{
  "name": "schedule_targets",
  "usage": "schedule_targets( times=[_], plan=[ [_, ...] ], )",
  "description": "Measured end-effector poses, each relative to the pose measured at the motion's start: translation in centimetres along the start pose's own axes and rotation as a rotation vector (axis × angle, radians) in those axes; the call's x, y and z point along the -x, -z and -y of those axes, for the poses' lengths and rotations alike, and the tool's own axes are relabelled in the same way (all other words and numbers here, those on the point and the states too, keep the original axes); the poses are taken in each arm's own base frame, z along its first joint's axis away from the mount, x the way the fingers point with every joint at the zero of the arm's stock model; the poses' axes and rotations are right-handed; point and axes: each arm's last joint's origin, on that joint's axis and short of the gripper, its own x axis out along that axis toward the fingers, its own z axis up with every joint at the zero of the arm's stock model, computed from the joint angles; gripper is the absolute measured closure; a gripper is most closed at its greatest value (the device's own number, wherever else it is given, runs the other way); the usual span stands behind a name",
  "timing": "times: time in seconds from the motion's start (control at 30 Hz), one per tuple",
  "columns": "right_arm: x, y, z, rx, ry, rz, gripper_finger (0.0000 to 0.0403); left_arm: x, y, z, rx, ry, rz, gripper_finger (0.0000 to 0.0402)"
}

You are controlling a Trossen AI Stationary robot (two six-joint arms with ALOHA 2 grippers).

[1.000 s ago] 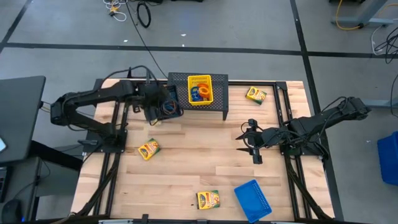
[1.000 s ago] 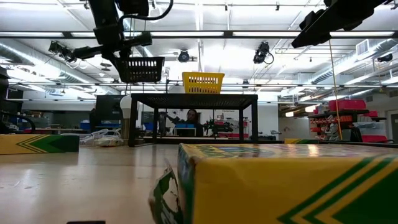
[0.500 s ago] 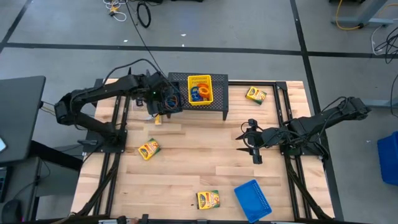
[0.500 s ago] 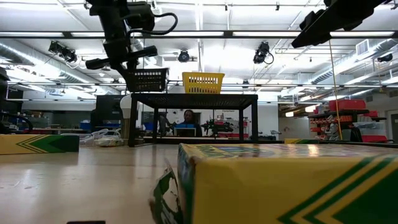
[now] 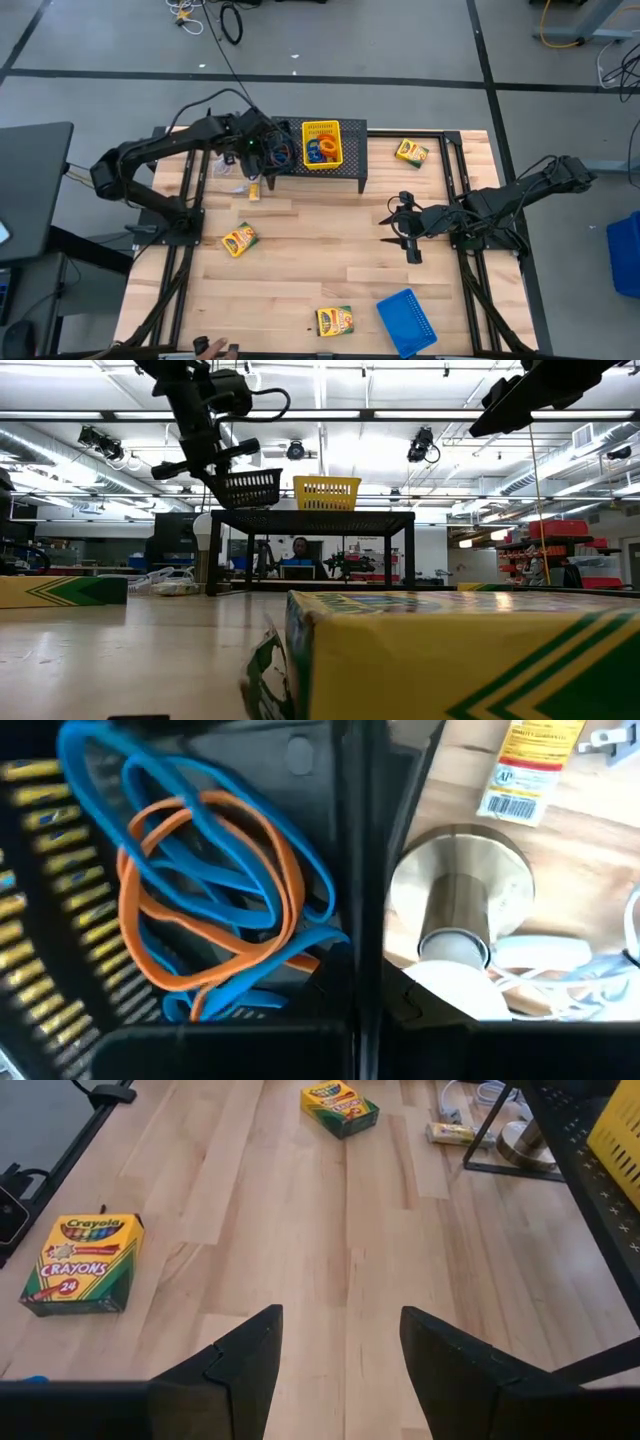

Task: Pick & Place Office Desk Supplies
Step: Put the black basket on the shelf

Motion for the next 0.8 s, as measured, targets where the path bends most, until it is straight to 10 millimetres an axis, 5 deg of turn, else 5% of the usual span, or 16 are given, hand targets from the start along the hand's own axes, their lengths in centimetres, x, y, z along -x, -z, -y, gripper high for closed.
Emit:
schedule_targets(
  times=[0.8],
  plan=[
    [0.0,0.0,-0.1,0.012,-0.023,0.000,0.0190,-1.5,0.2,-0.7,-0.066,0.007,-0.060,0.0381]
  ],
)
